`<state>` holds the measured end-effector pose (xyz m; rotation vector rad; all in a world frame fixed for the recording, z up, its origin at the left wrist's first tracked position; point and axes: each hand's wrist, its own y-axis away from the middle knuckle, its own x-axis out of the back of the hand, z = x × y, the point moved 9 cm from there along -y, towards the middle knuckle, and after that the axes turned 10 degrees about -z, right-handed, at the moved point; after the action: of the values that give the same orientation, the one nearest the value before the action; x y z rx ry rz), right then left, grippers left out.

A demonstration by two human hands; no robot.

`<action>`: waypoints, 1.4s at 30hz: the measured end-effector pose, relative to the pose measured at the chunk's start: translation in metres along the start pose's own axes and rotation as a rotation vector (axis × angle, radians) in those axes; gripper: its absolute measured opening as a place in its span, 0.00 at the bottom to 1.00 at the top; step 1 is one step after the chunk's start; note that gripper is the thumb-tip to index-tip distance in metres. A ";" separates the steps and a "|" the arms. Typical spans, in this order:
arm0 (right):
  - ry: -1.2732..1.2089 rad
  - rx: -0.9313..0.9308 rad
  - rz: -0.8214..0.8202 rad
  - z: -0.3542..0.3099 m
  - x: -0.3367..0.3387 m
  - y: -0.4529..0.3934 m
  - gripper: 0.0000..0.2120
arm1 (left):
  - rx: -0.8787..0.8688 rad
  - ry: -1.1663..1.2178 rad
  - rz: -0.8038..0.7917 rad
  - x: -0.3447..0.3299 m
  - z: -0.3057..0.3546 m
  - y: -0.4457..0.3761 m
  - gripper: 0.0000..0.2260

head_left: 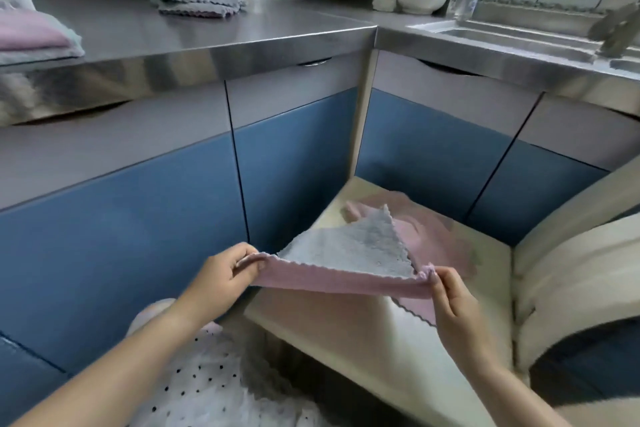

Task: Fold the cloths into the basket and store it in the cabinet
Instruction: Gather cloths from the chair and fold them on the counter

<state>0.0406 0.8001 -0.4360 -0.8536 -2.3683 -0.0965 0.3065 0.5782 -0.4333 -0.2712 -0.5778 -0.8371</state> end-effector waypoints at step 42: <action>0.316 -0.373 -0.169 0.094 -0.050 -0.059 0.10 | 0.461 -0.041 0.066 -0.049 -0.089 -0.043 0.05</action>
<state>-0.0139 0.7509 -0.5326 -0.7375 -2.1453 -0.7080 0.2807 0.5410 -0.5339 0.1138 -0.7774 -0.6146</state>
